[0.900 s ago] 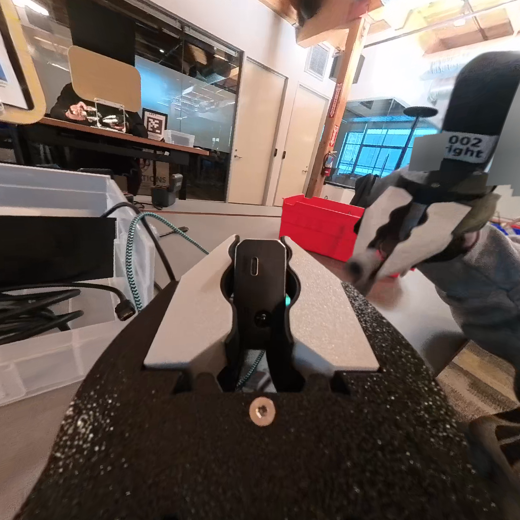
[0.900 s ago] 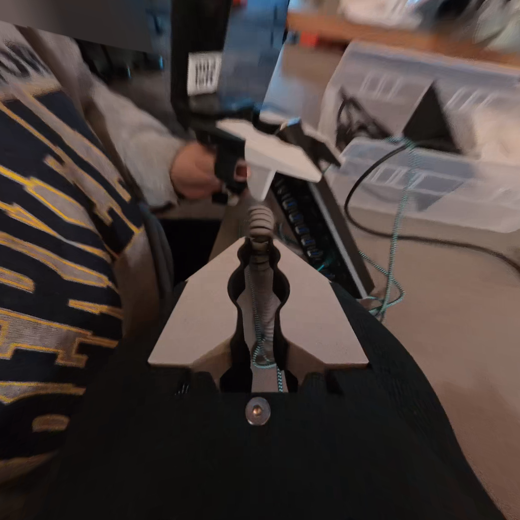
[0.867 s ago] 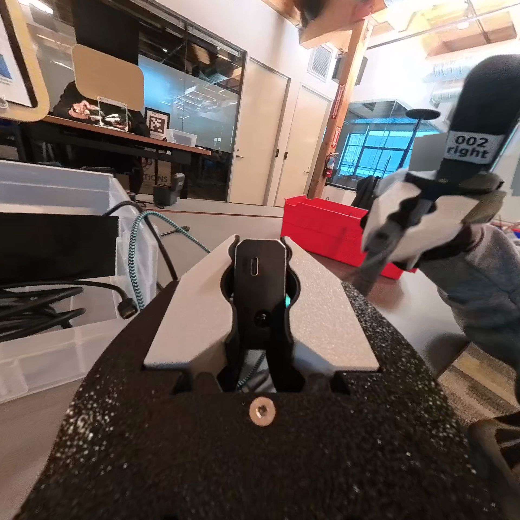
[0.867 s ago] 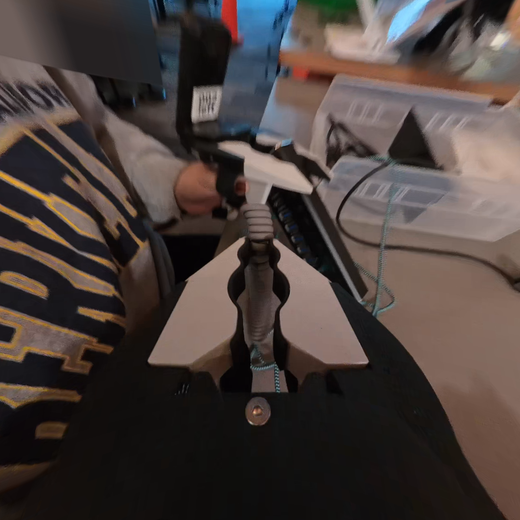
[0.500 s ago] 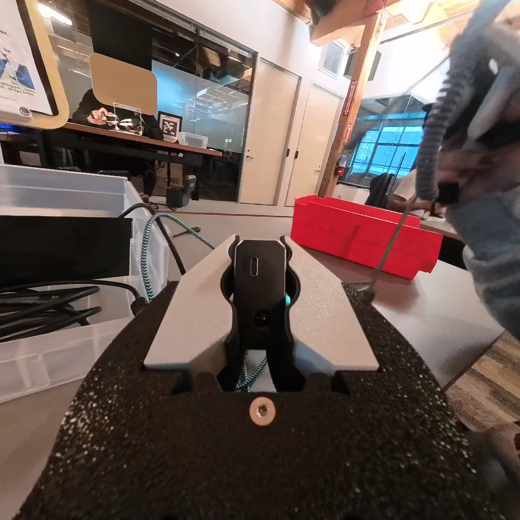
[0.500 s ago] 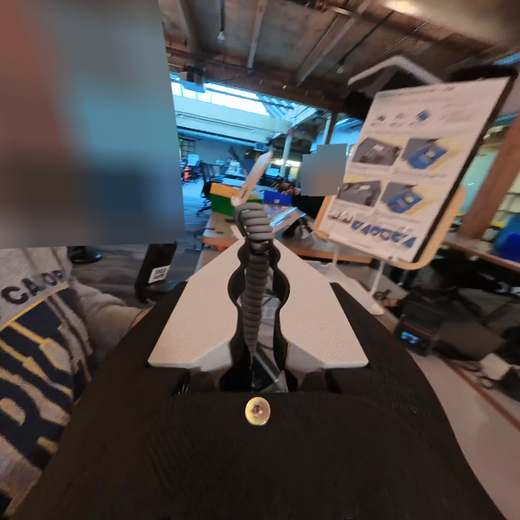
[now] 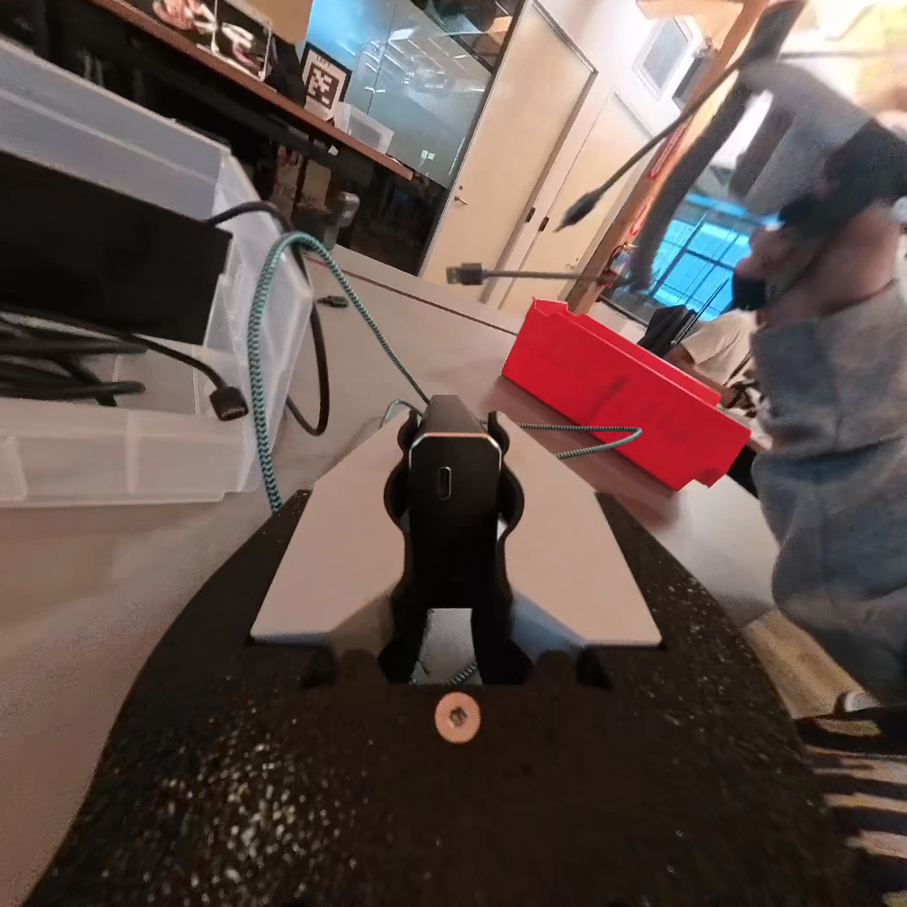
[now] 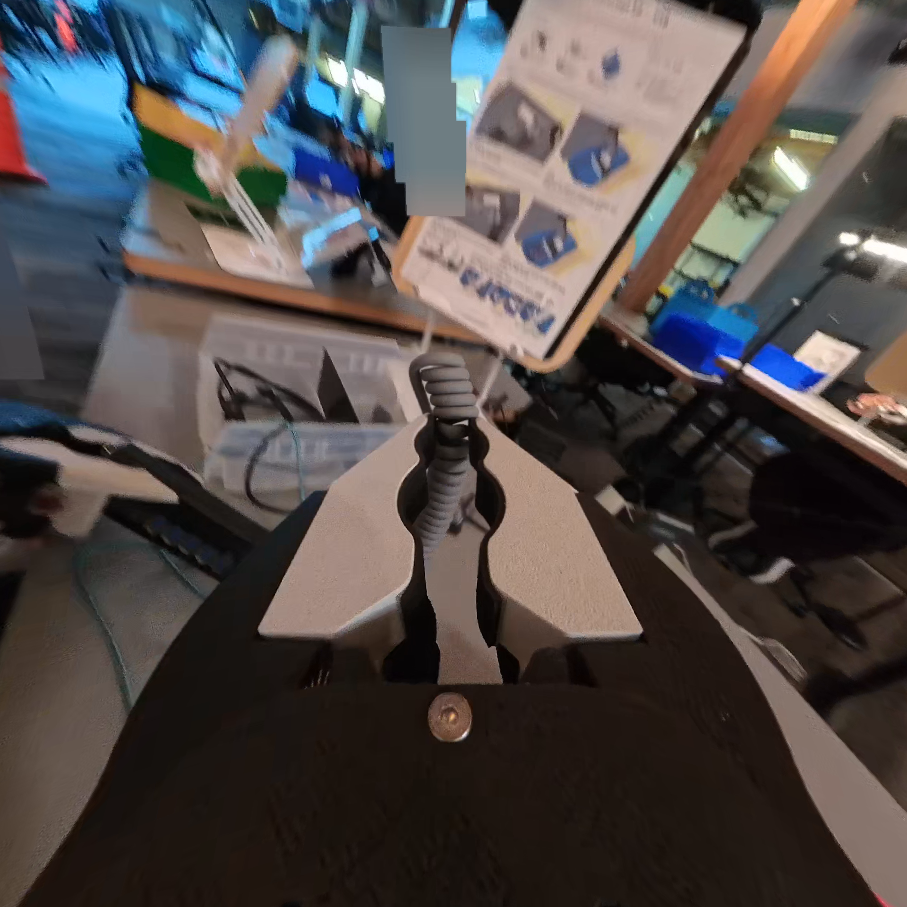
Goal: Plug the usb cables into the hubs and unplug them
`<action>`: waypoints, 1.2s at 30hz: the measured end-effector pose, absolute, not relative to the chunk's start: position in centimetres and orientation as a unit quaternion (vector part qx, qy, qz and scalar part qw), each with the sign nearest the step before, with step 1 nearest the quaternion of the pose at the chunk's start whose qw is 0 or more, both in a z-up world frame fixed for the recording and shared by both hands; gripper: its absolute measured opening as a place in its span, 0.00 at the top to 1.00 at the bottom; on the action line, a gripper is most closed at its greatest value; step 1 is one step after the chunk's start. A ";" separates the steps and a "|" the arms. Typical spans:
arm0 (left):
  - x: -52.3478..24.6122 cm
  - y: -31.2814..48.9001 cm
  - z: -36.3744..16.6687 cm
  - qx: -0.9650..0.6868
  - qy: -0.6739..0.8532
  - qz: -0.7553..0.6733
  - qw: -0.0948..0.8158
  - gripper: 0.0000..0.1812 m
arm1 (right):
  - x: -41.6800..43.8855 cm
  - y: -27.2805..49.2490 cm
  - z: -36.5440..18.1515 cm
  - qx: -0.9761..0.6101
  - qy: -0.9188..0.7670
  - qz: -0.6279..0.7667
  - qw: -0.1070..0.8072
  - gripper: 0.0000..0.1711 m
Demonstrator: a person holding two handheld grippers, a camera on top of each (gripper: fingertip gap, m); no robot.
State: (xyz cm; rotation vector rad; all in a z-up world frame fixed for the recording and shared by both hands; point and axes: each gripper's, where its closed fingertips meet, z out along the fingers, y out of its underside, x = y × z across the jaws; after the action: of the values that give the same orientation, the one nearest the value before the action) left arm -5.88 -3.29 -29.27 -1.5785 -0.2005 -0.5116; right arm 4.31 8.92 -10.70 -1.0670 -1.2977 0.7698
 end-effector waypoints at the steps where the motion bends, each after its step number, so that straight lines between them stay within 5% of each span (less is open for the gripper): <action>1: -6.0 -3.3 -29.4 -0.698 -0.098 -0.236 0.669 0.85 | 4.2 9.4 -12.4 -0.475 -0.570 0.301 0.600 0.94; 13: -6.6 -3.6 -30.0 -0.681 -0.136 -0.265 0.669 0.85 | 9.3 5.7 -29.4 -0.492 -0.756 0.068 0.426 0.93; 17: -6.6 -3.5 -30.1 -0.680 -0.140 -0.271 0.666 0.85 | 11.7 4.5 -29.6 -0.565 -0.736 0.131 0.348 0.82; 23: -6.5 -3.6 -30.1 -0.679 -0.138 -0.273 0.667 0.85 | 13.2 7.9 -23.2 -0.686 -0.564 0.230 0.399 0.84; 36: -6.2 -3.6 -30.1 -0.680 -0.126 -0.279 0.667 0.85 | 18.6 10.5 -35.2 -0.888 -0.393 0.069 0.228 0.88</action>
State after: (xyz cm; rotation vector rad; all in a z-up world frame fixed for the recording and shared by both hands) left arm -6.19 -3.64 -30.14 -1.5340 -0.2852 -0.6294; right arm 18.62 10.53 -35.17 -2.4466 -1.0825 0.1914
